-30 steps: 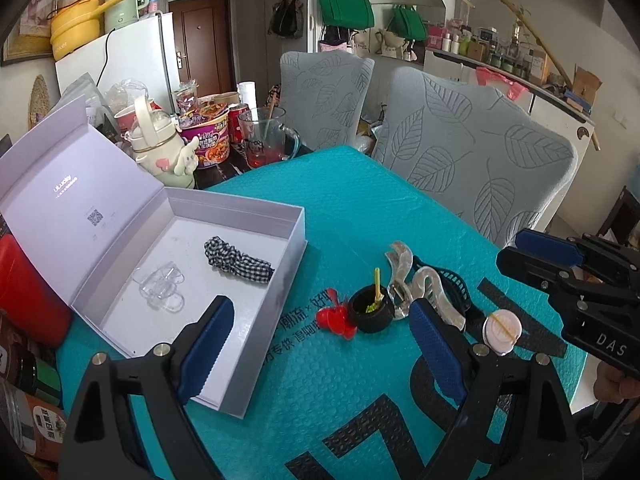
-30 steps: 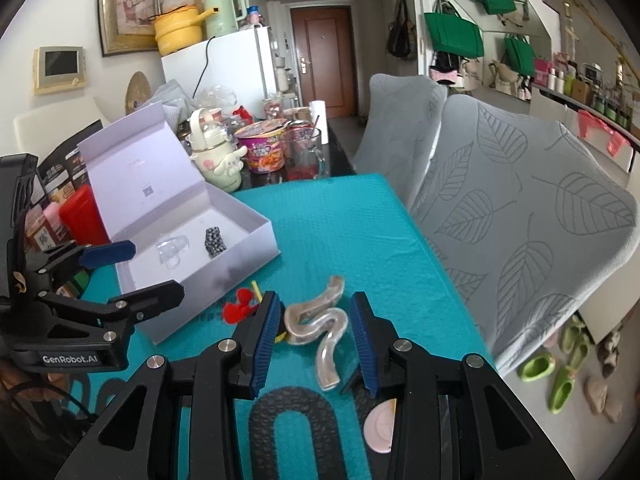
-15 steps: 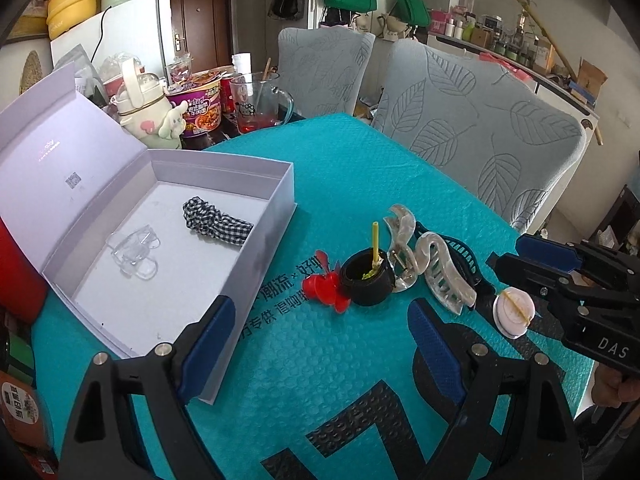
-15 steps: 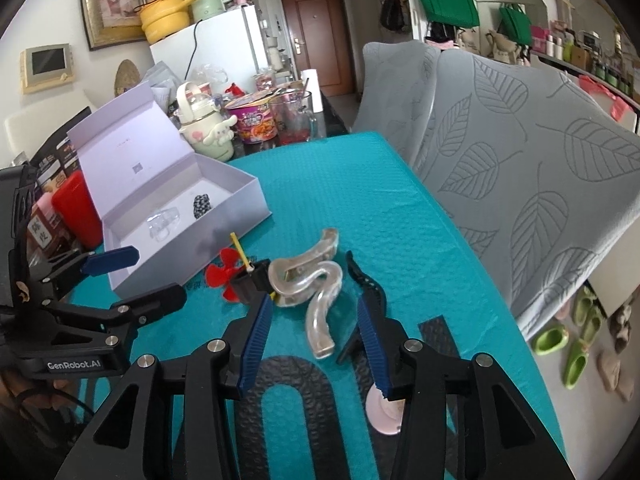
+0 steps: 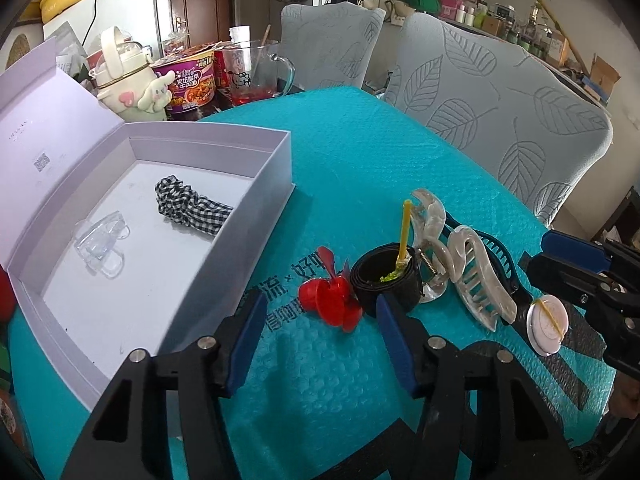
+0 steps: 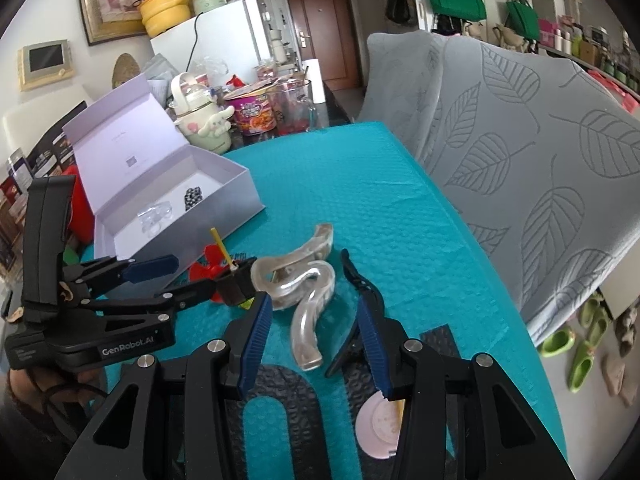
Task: Organize rigid objects
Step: 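Grasp the red toy fan with the left tool and lift it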
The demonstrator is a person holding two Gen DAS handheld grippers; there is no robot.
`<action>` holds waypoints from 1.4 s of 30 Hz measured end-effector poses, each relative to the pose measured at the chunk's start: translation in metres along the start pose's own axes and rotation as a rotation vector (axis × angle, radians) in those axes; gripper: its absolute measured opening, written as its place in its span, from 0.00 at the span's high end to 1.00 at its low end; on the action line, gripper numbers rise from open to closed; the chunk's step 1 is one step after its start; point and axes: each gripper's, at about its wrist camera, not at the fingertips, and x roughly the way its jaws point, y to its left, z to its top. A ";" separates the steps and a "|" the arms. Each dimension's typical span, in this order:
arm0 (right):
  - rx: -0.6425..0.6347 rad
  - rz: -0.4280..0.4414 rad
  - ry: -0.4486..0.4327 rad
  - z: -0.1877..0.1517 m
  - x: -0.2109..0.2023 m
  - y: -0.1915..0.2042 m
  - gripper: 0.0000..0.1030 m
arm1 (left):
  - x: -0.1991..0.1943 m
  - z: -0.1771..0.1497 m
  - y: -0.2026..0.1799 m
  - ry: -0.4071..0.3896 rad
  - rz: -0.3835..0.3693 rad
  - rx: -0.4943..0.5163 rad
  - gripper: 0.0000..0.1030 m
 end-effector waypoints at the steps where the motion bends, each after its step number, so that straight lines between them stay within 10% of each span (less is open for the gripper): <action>1: 0.003 0.000 0.003 0.000 0.002 -0.002 0.57 | 0.002 0.001 -0.001 0.004 0.012 0.006 0.66; 18: 0.039 0.006 0.033 0.000 0.016 -0.017 0.57 | 0.026 0.007 -0.010 0.031 -0.022 0.038 0.68; 42: -0.057 0.091 0.021 0.022 0.028 0.026 0.53 | -0.051 -0.004 0.027 -0.059 0.006 -0.058 0.70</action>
